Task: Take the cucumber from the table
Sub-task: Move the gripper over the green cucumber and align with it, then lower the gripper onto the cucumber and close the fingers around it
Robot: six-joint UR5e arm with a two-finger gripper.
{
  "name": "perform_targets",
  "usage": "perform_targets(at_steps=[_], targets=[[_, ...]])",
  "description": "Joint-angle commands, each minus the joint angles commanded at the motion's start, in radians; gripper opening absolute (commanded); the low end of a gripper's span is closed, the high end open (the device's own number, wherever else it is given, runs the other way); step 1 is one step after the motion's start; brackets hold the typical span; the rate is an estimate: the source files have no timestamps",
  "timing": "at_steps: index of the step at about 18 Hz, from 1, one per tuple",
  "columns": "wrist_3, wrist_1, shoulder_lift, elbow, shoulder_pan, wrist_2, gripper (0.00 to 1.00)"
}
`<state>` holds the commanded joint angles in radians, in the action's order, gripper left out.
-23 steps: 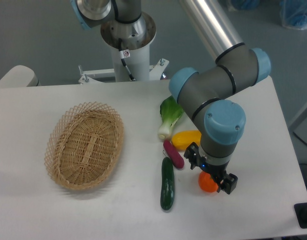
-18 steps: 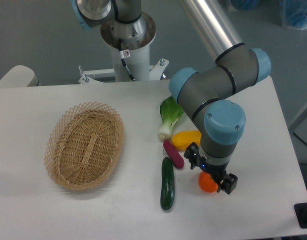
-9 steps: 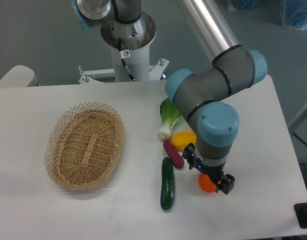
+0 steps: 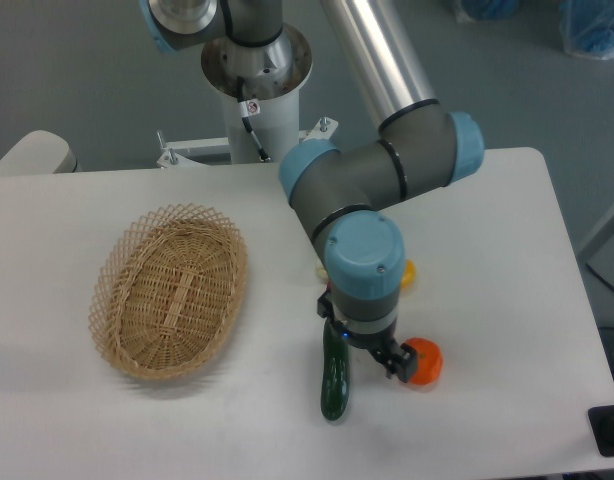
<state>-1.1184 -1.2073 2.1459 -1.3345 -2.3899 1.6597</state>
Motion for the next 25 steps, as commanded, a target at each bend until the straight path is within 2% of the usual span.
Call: perform_targets(at_steps=[5,7,9,11,13,25], targets=[[0.089,0.008,0.041,-0.015,0.009,0.009,1.00],[0.173,0.017,0.055,-0.018,0.028,0.006,1.00],[0.235,0.076,0.061,-0.044,0.031,-0.003,1.00],[0.258,0.176,0.061,-0.089,0.031,-0.014,1.00],[0.268,0.221,0.061,-0.106,0.031,-0.053,1.00],[0.307,0.242,0.072,-0.126,0.032,-0.060,1.00]])
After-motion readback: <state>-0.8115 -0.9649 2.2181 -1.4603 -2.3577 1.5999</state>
